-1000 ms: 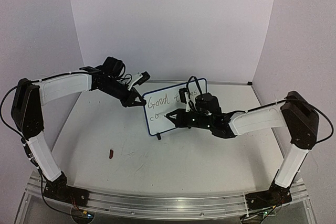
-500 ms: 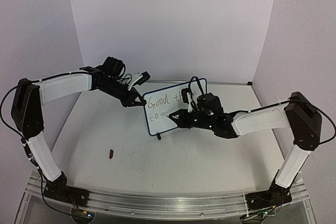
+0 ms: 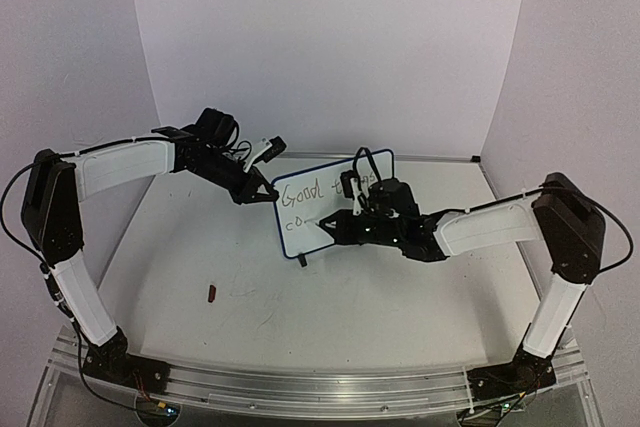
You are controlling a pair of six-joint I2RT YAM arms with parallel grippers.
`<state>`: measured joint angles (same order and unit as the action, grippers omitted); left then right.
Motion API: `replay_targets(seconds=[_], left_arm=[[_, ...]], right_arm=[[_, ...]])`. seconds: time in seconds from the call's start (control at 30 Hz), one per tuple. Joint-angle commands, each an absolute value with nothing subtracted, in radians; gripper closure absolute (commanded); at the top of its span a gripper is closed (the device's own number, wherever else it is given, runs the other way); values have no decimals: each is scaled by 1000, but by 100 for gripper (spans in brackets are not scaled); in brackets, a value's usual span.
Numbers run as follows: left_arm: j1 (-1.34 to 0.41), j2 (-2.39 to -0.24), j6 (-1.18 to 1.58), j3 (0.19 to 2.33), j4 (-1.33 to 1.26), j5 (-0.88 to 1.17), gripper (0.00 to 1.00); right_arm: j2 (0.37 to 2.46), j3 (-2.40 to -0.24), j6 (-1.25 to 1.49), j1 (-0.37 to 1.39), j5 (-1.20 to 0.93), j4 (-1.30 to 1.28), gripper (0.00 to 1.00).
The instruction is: Write a sentence on the whiteboard
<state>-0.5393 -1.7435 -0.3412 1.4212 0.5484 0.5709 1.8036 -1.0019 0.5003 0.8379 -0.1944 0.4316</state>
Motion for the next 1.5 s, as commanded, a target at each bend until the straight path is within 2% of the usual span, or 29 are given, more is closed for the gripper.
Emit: replay_targets(seconds=[0.0,0.9,1.47], left_arm=[[-552,-1790,-390,1411,645,455,100],[-553,-1786,-390,1411,646,456,100],[-552,-1787,-391,1411,647,456,100]], right_arm=[[1830,-1049,492,834,-171,441,100],[1743,-1015,498,834,-105,476,100],[1780,-965,529,834,-86,481,100]])
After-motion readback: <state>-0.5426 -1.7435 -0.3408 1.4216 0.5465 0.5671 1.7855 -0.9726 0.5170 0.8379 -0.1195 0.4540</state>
